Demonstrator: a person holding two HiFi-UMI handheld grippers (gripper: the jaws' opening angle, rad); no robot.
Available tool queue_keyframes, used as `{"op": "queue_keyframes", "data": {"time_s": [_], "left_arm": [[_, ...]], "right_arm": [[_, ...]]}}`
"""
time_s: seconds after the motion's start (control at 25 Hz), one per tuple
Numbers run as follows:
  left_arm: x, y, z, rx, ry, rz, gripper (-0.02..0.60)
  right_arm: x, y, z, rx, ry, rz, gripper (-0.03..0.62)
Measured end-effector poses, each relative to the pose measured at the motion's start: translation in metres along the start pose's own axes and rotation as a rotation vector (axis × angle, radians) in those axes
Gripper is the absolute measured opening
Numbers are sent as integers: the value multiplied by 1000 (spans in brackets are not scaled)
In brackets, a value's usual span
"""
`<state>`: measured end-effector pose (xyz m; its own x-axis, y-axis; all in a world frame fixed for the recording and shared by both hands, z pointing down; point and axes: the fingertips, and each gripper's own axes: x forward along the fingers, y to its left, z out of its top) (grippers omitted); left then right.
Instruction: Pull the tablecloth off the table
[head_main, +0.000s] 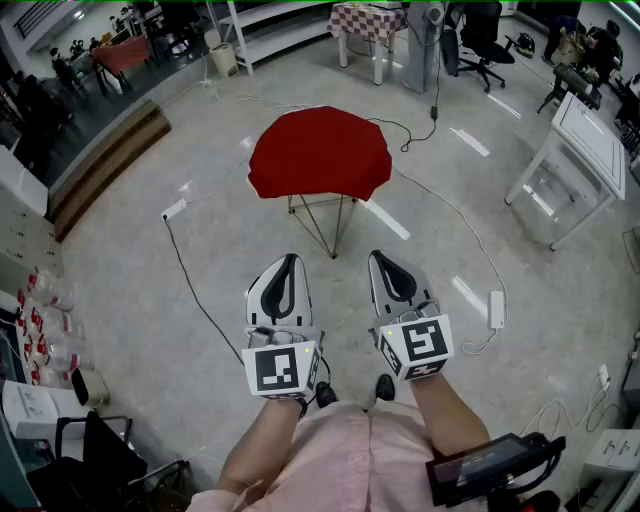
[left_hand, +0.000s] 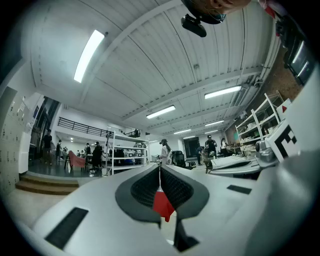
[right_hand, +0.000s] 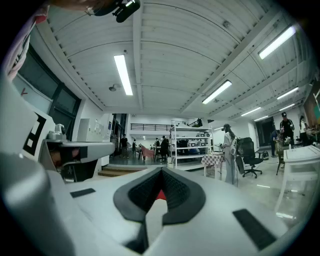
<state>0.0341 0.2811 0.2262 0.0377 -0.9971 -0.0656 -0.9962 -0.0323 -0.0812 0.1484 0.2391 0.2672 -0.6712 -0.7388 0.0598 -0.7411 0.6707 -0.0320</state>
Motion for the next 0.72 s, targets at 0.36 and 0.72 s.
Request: {"op": "queue_keyframes", "data": {"time_s": [0.36,0.72], "left_arm": [[5,5,5,-7,-1,-3,29],[-21,61,-6,-29,-35,-36,29]], "right_arm": [[4,-2,4,11,9,-5,12],[21,51,-4,23,-13,-26,14]]}}
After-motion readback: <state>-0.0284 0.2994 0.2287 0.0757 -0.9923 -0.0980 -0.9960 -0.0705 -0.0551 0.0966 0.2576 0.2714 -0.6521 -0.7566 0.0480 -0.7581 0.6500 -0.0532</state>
